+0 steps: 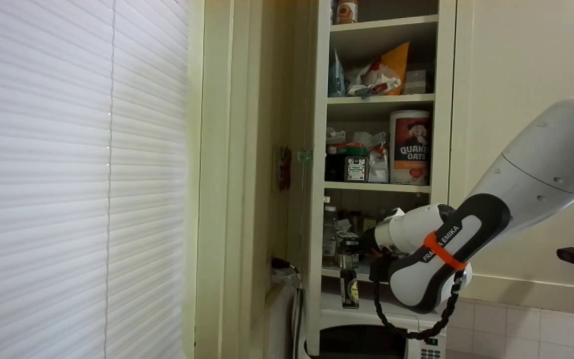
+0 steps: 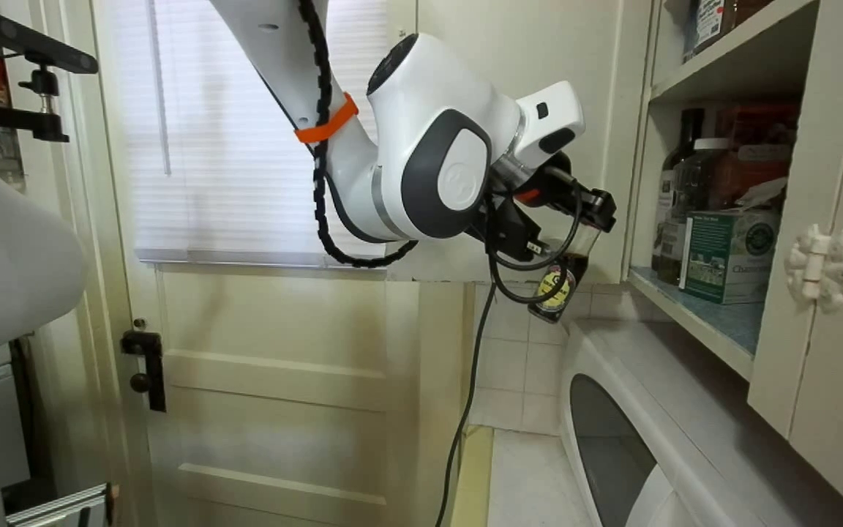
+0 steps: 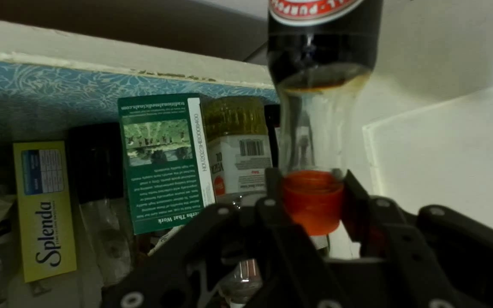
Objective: Take the soy sauce bottle out of the open cabinet and put it on the countertop.
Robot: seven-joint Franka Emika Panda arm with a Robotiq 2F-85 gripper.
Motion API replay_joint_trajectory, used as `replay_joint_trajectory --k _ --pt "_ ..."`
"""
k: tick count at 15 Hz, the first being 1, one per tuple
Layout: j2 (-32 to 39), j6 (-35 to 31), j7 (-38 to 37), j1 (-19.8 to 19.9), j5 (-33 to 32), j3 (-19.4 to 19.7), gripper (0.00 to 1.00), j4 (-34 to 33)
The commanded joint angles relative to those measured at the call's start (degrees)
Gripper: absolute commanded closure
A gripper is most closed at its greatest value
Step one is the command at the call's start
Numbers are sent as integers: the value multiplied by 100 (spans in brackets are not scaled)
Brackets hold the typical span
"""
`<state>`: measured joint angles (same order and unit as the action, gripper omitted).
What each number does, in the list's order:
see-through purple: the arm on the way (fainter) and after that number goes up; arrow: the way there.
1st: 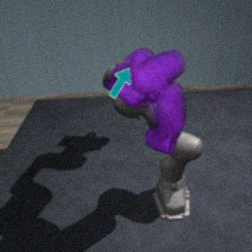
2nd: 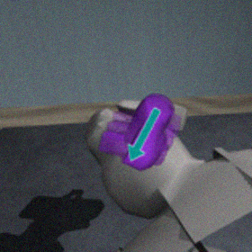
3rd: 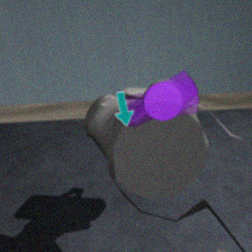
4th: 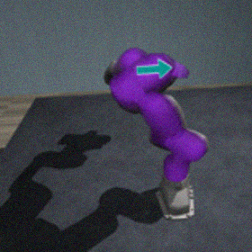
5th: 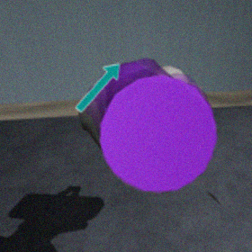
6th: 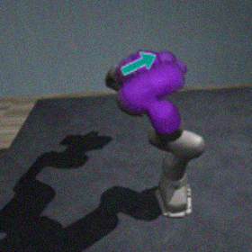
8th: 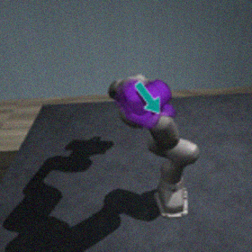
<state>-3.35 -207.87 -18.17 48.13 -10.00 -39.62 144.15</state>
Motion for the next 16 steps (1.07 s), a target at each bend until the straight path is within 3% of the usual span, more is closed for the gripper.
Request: replay_joint_trajectory --k 1,2,3,4,10,11,12,14,15,16 --pt "2 0 0 0 -7 8 90 -7" --pt "123 -332 370 -1147 215 1065 90 109" --pt "116 -516 119 -215 -72 227 90 195" --pt "191 -832 187 -399 -169 435 90 349" --pt "796 -2889 -1 -187 -1310 643 90 1117" --pt "915 -3237 -42 -1127 -1455 1706 90 1212" --pt "1014 -3500 -55 -1243 -1596 1967 90 1288" --pt "1355 -3951 -14 -1756 -1942 2858 90 1360" --pt "1076 -3481 79 -1349 -1614 2215 65 1317" --pt "1178 -3508 79 -1527 -1737 2534 65 1354"
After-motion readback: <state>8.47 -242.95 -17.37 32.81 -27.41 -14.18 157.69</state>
